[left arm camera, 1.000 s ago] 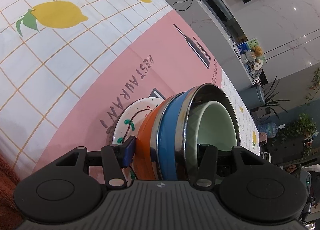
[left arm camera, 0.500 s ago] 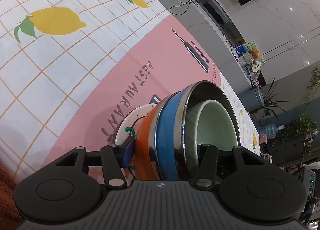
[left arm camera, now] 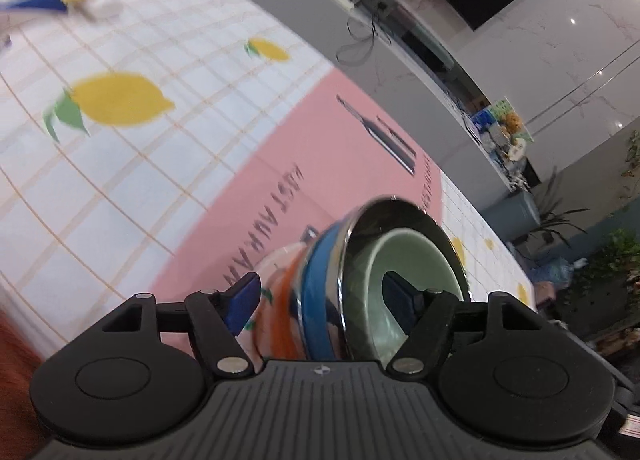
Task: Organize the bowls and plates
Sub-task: 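Open both grippers and withdraw them from the bowl stack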
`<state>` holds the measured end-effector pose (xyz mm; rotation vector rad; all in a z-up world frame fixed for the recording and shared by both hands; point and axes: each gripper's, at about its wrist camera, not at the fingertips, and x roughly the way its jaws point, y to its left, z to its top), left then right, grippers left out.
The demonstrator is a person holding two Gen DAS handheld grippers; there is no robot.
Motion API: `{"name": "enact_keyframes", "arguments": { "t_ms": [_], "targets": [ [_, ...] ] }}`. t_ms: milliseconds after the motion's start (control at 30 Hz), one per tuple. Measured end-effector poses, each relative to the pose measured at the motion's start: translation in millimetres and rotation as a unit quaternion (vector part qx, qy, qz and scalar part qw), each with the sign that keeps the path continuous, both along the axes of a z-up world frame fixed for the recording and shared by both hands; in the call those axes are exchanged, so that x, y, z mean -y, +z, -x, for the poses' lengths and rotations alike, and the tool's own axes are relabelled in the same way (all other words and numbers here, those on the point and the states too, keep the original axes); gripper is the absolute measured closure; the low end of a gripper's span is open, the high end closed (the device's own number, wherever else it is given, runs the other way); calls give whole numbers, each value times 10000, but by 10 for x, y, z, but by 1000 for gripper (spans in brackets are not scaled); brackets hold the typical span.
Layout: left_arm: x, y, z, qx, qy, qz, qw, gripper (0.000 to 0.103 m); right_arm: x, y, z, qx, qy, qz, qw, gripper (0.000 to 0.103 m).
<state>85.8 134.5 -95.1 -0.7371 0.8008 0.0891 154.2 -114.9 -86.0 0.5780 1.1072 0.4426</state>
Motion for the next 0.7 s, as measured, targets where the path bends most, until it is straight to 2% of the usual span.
{"name": "enact_keyframes", "arguments": {
  "t_ms": [133, 367, 567, 700],
  "targets": [
    [68, 262, 123, 358, 165, -666, 9970, 21, 40, 207, 150, 510, -57, 452, 9977, 25],
    [427, 811, 366, 964, -345, -1599, 9818, 21, 151, 615, 457, 1448, -214, 1365, 9798, 25],
    [768, 1050, 581, 1210, -1197, -2009, 9647, 21, 287, 820, 719, 1871, -317, 1848, 9643, 24],
    [899, 1041, 712, 1189, -1555, -2165, 9565, 21, 382, 893, 930, 2180, -364, 2188, 9504, 24]
  ]
}}
